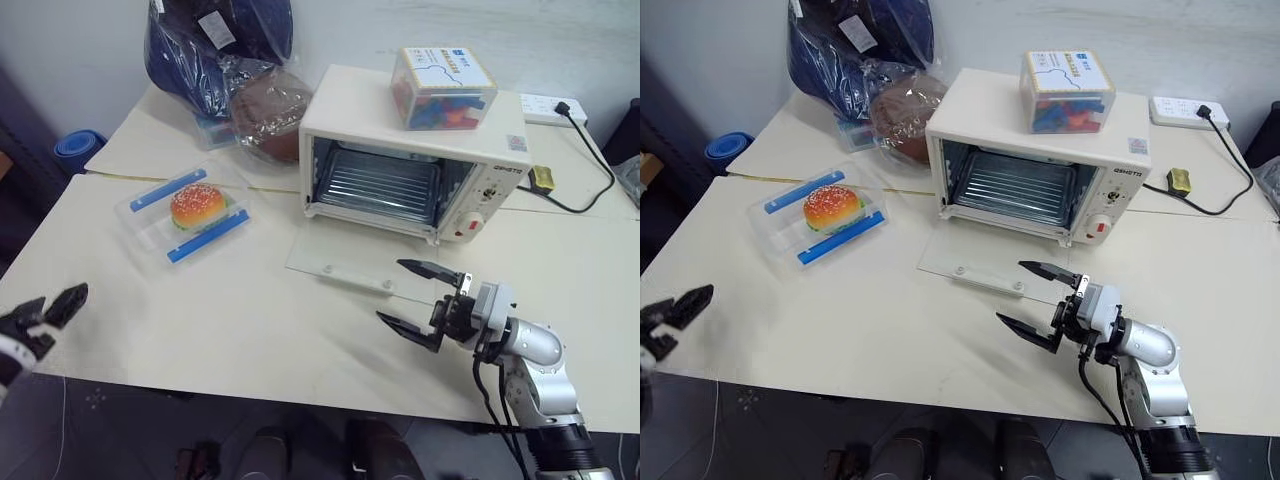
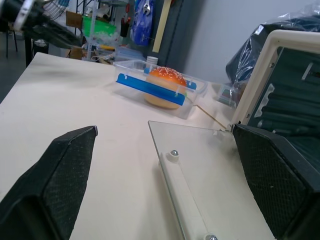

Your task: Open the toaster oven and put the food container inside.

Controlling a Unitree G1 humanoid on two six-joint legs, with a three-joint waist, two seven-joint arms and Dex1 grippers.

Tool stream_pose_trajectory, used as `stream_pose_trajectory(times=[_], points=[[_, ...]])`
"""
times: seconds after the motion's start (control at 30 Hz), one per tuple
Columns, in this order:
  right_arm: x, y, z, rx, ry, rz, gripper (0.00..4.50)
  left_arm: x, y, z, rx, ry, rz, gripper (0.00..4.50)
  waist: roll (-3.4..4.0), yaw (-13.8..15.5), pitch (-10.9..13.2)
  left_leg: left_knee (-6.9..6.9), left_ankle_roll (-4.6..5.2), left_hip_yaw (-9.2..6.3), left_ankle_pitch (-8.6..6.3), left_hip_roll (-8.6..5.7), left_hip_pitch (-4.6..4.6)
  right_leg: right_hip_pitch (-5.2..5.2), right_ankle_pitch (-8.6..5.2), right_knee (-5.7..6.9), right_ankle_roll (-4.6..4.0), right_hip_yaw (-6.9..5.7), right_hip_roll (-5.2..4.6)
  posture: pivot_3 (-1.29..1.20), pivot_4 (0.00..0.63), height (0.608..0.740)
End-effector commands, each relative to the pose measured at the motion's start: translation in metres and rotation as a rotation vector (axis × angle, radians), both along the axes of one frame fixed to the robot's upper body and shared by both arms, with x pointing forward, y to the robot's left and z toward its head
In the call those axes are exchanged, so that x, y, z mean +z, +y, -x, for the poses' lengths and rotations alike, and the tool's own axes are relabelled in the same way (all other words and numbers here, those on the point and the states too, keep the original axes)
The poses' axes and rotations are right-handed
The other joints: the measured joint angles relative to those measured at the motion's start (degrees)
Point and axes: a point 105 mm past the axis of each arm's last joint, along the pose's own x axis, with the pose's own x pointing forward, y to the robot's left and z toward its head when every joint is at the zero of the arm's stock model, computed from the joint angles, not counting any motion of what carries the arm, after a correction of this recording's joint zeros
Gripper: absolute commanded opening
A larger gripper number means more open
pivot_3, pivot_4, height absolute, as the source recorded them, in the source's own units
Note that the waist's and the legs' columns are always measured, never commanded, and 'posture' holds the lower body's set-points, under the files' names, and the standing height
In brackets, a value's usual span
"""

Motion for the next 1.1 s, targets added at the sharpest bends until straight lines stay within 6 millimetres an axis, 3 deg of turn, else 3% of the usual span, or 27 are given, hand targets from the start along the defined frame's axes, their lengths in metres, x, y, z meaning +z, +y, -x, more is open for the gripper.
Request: stream_pose_trajectory(times=[0.03, 0.13, 0.37, 0.47, 0.6, 0.87, 0.97, 1.1], points=[[0.002, -0.003, 0.004, 0.001, -0.032, 0.001, 4.5, 0.023, -0.013, -0.023, -0.11, 0.042, 0.087, 4.48, -0.02, -0.28, -0.01, -0.01, -0.02, 0.0, 0.0, 0.0, -0.01, -0.01, 0.0, 0.01, 0.0, 0.0, 0.0, 0.0, 0.15, 0.74], [-0.001, -0.005, 0.005, -0.012, -0.032, 0.008, 4.5, 0.028, -0.019, -0.036, -0.172, 0.153, 0.12, 4.48, -0.02, -1.28, -0.01, -0.05, -0.13, 0.03, 0.04, -0.03, -0.04, -0.09, 0.0, 0.01, 0.01, 0.01, 0.01, 0.0, 0.15, 0.74], [-0.001, -0.003, 0.009, -0.042, -0.034, 0.0, 4.5, 0.012, -0.006, -0.059, -0.066, 0.339, 0.058, 4.48, -0.02, -2.57, -0.01, -0.18, -0.45, 0.24, 0.22, 0.03, -0.12, -0.48, -0.01, 0.24, 0.02, 0.15, 0.12, 0.0, 0.15, 0.74], [0.0, -0.002, 0.011, -0.061, -0.037, -0.003, 4.5, 0.009, -0.011, -0.065, -0.088, 0.375, 0.031, 3.89, -0.03, -2.25, -0.01, -0.12, -0.46, 0.21, 0.23, 0.03, -0.13, -0.49, -0.01, 0.31, 0.02, 0.14, 0.1, 0.0, 0.15, 0.74], [0.001, -0.001, 0.011, -0.082, -0.05, 0.005, 4.5, 0.006, -0.019, -0.072, -0.094, 0.386, 0.003, 2.72, -0.03, -2.29, -0.01, -0.11, -0.47, 0.21, 0.23, 0.0, -0.13, -0.49, -0.01, 0.33, 0.02, 0.15, 0.06, 0.0, 0.15, 0.74], [0.019, -0.002, 0.006, -0.117, -0.069, -0.071, 4.5, 0.044, -0.007, -0.068, -0.084, 0.312, -0.046, 0.28, -0.04, -2.44, -0.01, -0.12, -0.51, 0.25, 0.25, 0.01, -0.17, -0.58, -0.02, 0.39, 0.02, 0.17, 0.08, 0.0, 0.15, 0.74], [0.03, -0.006, 0.003, -0.153, -0.066, -0.134, 4.5, 0.058, -0.005, -0.061, -0.106, 0.332, -0.14, 0.17, -0.08, -2.33, 0.0, -0.11, -0.53, 0.2, 0.26, 0.01, -0.22, -0.6, -0.02, 0.37, 0.01, 0.15, 0.07, 0.0, 0.15, 0.74], [0.042, -0.013, 0.007, -0.173, -0.103, -0.187, 4.5, 0.075, -0.042, -0.063, -0.289, 0.322, -0.189, 0.17, -0.09, -1.81, 0.01, -0.11, -0.51, 0.18, 0.26, -0.02, -0.24, -0.58, -0.02, 0.33, 0.01, 0.14, 0.03, 0.0, 0.15, 0.74]])
